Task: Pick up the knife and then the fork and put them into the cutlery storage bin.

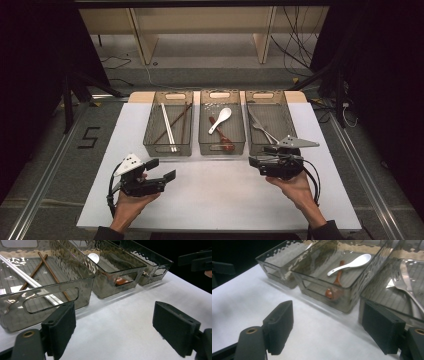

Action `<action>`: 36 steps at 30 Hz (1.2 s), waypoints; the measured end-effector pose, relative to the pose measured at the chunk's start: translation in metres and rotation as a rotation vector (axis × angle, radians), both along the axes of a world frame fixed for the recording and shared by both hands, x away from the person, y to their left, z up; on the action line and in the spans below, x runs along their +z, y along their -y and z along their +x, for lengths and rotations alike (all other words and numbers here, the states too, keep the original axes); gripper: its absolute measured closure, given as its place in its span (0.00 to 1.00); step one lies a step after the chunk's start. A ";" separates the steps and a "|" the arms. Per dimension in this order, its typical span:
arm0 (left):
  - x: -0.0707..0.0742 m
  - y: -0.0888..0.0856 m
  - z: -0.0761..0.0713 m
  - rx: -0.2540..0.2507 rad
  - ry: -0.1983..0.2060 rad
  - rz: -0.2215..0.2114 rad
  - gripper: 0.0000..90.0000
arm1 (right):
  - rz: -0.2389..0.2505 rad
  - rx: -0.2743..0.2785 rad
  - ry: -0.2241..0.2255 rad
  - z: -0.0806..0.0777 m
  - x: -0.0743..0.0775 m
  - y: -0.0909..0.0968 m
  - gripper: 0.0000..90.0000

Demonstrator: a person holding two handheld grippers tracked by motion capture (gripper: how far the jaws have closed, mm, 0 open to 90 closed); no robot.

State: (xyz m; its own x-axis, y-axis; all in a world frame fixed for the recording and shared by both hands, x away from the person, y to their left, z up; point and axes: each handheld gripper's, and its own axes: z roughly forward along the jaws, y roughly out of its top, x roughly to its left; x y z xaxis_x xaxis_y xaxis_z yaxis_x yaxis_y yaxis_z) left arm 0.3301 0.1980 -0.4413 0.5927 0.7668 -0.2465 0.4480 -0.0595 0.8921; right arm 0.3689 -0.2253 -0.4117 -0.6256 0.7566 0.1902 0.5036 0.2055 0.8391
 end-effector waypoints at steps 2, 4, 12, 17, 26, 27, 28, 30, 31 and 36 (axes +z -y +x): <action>0.000 0.000 0.000 0.000 -0.001 0.000 0.20 | 0.002 0.003 0.006 -0.004 -0.001 0.000 0.29; 0.000 0.000 0.000 -0.003 0.002 0.002 0.20 | 0.007 0.007 -0.001 -0.009 -0.003 0.000 0.27; 0.001 0.000 0.000 -0.005 0.004 0.003 0.20 | -0.005 0.014 0.000 -0.027 -0.014 0.002 0.23; 0.001 0.001 -0.001 -0.007 0.010 -0.001 0.20 | -0.013 0.012 0.011 -0.037 -0.018 0.003 0.23; 0.001 -0.001 -0.002 -0.011 0.015 -0.004 0.20 | -0.006 0.006 0.010 -0.050 -0.024 0.005 0.23; 0.001 -0.001 -0.002 -0.013 0.015 -0.003 0.20 | -0.006 0.006 0.007 -0.051 -0.024 0.005 0.23; 0.001 -0.001 -0.002 -0.014 0.015 -0.003 0.20 | -0.005 0.007 0.008 -0.051 -0.026 0.005 0.22; 0.001 -0.001 -0.002 -0.018 0.016 -0.005 0.20 | -0.003 0.006 0.005 -0.052 -0.027 0.006 0.22; 0.001 -0.001 -0.002 -0.021 0.018 0.000 0.20 | 0.000 0.005 0.002 -0.053 -0.028 0.006 0.22; 0.001 0.000 -0.003 -0.028 0.015 -0.002 0.20 | 0.003 0.004 0.017 -0.056 -0.029 0.008 0.21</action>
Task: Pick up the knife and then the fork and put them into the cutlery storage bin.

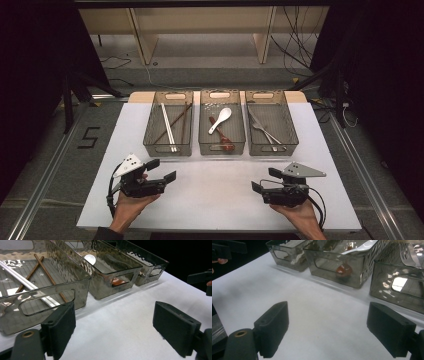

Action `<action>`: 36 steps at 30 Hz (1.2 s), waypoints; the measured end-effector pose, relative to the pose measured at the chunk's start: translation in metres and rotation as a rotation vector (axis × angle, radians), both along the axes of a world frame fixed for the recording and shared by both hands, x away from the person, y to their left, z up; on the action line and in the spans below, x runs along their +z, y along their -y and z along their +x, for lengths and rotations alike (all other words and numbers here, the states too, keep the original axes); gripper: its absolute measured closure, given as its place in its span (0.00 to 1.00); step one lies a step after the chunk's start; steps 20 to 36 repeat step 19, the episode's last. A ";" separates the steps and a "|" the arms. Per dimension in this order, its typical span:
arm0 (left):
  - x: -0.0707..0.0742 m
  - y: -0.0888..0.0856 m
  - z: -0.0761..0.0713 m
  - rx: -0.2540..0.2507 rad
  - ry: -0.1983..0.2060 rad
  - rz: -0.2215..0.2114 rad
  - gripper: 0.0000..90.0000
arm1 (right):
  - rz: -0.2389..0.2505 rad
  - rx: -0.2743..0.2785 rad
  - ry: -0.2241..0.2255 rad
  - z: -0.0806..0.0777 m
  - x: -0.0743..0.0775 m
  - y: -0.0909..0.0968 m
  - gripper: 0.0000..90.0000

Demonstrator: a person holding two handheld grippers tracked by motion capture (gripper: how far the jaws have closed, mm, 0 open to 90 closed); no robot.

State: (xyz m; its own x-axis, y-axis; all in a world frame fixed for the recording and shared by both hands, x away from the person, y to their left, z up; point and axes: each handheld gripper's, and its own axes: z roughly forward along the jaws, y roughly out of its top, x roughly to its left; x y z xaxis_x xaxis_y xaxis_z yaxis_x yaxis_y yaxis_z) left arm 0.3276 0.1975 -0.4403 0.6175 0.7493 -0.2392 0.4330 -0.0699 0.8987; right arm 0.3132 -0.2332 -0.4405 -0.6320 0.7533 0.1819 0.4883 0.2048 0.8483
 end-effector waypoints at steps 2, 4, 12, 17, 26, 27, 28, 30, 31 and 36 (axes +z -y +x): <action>0.000 0.000 0.000 -0.001 0.003 -0.002 0.20 | 0.004 -0.003 0.005 -0.001 0.000 0.000 0.21; 0.000 0.000 0.000 -0.003 0.003 -0.003 0.20 | 0.005 -0.006 0.008 -0.001 0.001 0.000 0.20; 0.000 0.000 0.000 -0.006 0.000 -0.002 0.19 | 0.000 -0.004 0.009 0.000 0.000 -0.001 0.20; 0.000 0.000 0.000 -0.006 0.002 -0.003 0.19 | -0.001 -0.005 0.011 0.000 0.000 -0.001 0.20; 0.000 0.000 0.000 -0.006 0.001 -0.003 0.19 | -0.001 -0.005 0.009 0.000 0.000 -0.001 0.20; 0.000 0.000 0.000 -0.006 0.001 -0.003 0.19 | -0.001 -0.005 0.009 0.000 0.000 -0.001 0.20; 0.000 0.000 0.000 -0.006 0.001 -0.003 0.19 | -0.001 -0.005 0.009 0.000 0.000 -0.001 0.20; 0.000 0.000 0.000 -0.006 0.001 -0.003 0.19 | -0.001 -0.005 0.009 0.000 0.000 -0.001 0.20; 0.000 0.000 0.000 -0.006 0.001 -0.003 0.19 | -0.001 -0.005 0.009 0.000 0.000 -0.001 0.20; 0.000 0.000 0.000 -0.006 0.001 -0.003 0.19 | -0.001 -0.005 0.009 0.000 0.000 -0.001 0.20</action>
